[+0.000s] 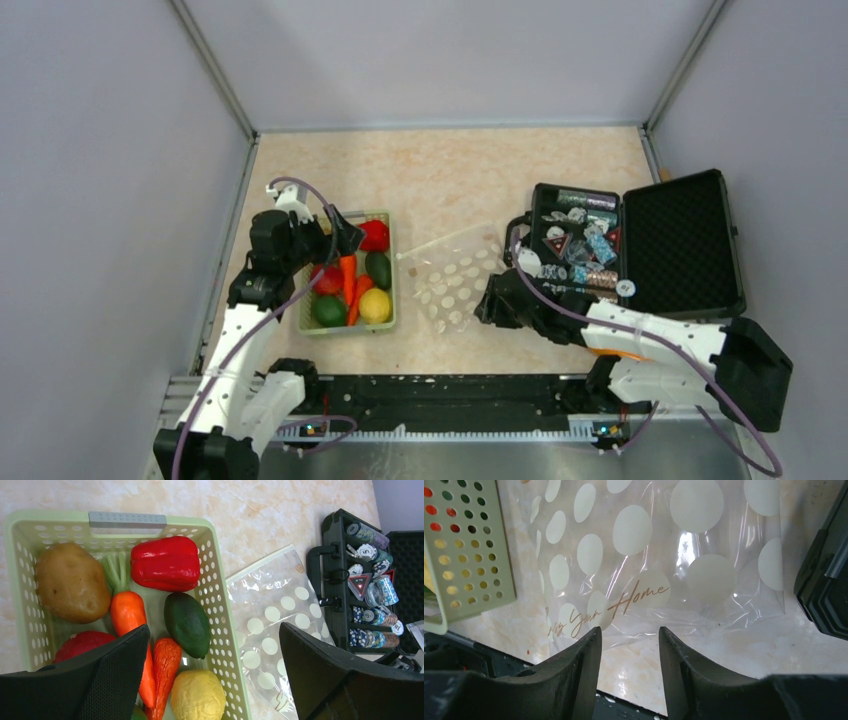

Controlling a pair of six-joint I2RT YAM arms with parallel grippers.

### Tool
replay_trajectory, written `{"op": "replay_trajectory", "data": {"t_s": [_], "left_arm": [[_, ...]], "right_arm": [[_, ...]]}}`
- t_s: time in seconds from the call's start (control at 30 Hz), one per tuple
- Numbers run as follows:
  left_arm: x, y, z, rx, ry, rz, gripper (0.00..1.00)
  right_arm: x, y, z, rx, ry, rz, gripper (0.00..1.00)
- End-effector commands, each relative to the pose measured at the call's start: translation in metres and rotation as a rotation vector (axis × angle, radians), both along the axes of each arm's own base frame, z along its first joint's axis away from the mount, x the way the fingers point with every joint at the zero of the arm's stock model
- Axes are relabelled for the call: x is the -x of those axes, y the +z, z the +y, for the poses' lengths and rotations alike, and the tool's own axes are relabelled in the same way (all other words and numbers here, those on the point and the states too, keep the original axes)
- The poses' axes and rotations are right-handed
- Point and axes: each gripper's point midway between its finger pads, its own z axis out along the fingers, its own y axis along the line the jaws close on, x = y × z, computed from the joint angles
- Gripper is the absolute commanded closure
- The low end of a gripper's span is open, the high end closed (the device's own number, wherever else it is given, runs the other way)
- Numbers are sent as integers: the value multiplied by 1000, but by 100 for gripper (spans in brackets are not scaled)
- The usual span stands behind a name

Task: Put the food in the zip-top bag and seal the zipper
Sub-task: Pick up the zipper food storage bag at the center of the board.

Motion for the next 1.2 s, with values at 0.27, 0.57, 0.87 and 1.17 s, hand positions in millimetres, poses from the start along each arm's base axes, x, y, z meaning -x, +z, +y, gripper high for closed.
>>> {"op": "replay_trajectory", "data": {"t_s": [0.27,0.57,0.87,1.17], "left_arm": [[-3,20,2,5,10,-63,1],[-1,23,10,-24,47,-78,1],[-2,26,11,-21,56,-77,1],[5,23,3,26,33,-67,1]], "right_arm": [[-14,30,39,-145,-4,-26,45],[-15,39,36,-169,-63,-2,34],[-13,25,30,-189,-136,37,39],[-23,0,29,-127,-191,45,67]]}}
